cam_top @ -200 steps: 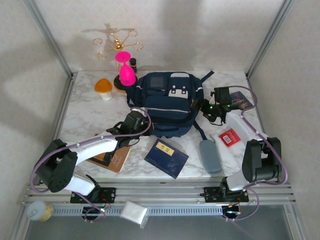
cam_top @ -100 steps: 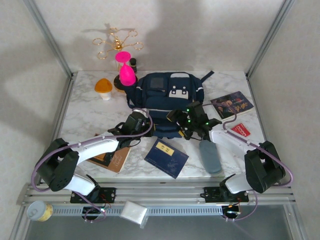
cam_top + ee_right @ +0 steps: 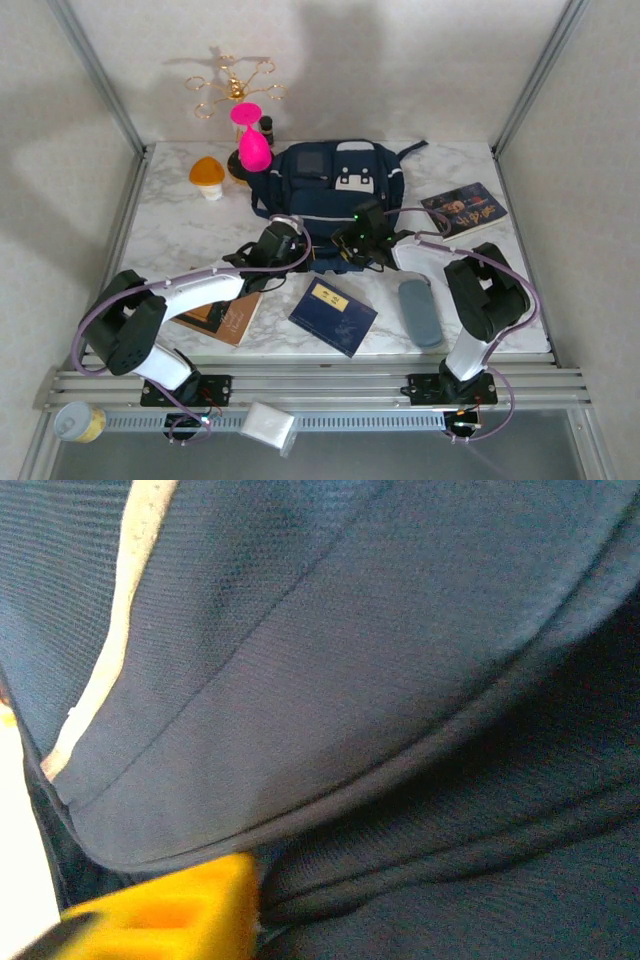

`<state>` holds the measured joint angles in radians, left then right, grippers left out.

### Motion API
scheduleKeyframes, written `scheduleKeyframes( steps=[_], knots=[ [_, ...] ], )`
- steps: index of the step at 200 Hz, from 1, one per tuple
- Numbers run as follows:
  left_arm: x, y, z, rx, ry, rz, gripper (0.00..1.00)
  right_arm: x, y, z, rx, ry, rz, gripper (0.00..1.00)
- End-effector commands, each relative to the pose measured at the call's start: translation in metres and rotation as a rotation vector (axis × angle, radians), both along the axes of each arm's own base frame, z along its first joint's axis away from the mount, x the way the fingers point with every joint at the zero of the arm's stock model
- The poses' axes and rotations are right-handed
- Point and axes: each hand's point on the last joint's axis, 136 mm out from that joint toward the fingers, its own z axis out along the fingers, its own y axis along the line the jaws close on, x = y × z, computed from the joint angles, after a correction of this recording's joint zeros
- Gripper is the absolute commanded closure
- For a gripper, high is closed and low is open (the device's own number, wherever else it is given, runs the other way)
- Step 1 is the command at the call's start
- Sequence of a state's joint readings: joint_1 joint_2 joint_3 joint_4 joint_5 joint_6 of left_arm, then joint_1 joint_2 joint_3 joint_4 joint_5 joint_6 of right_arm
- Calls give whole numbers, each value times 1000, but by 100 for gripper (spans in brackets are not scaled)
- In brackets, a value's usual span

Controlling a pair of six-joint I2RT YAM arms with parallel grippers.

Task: Pack the student bag
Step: Unzip the student bag at the top-center of the table.

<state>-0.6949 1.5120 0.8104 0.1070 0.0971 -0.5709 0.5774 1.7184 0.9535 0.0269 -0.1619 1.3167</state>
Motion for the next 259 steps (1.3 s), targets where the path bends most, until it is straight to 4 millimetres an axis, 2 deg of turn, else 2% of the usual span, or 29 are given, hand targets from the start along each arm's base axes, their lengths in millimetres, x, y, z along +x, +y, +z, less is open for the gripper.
scheduleKeyframes(
  steps=[1,10,22,42,69,93,108,149,158,196,224,259],
  knots=[
    [4,-20,31,-43,-72,-55,100,24,-8,26,35,-164,2,82],
    [5,-18,33,-33,-77,-48,100,24,-16,30,31,-180,5,92],
    [7,-13,36,-12,-86,-31,100,25,-27,38,9,-204,18,100],
    [10,-1,41,47,-114,1,100,25,-41,48,-21,-229,50,100],
    [24,29,41,130,-119,82,100,24,-69,53,-20,-215,38,100],
    [37,58,43,200,-142,172,100,22,-85,57,11,-220,22,100],
    [47,73,37,212,-127,209,100,21,-93,63,15,-233,18,100],
    [81,102,16,232,-82,304,100,16,-95,83,46,-258,37,100],
    [91,107,17,226,-85,328,100,15,-95,86,52,-269,36,100],
    [128,134,23,200,-115,448,100,8,-105,80,19,-244,32,100],
    [151,146,14,180,-98,497,100,5,-101,83,41,-252,55,100],
    [166,154,3,173,-69,540,100,3,-101,82,14,-252,86,100]
  ],
)
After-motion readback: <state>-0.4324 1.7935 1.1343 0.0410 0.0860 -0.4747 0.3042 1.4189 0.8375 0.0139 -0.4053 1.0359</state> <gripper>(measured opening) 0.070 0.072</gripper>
